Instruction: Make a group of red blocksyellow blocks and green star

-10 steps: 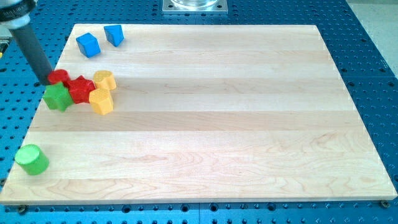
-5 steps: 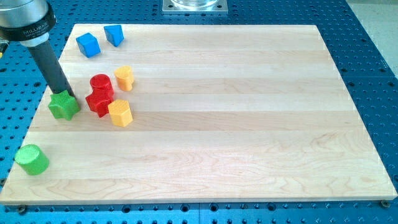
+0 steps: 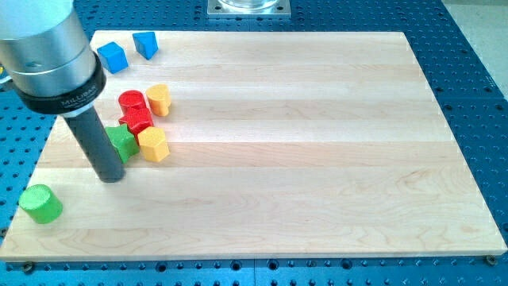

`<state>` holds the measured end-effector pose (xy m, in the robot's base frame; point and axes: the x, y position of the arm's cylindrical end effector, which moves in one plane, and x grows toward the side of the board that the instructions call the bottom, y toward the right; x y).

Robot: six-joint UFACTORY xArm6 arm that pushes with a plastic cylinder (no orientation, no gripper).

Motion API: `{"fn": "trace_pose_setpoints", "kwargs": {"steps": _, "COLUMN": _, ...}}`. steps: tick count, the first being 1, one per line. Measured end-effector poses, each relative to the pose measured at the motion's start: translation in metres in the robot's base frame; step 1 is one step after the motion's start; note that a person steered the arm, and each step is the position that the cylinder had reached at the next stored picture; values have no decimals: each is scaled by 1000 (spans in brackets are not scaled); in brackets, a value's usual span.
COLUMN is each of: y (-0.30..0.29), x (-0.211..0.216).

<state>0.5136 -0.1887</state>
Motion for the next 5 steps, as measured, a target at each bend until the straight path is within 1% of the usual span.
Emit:
{"fn": "trace_pose_setpoints", "kwargs": {"steps": 1, "y": 1, "x": -7}}
{"fn": "trace_pose_setpoints", "kwargs": {"steps": 4, "y": -11, "x": -8}}
{"fn": "trace_pose_setpoints", "kwargs": {"steps": 5, "y": -25, "x": 14}}
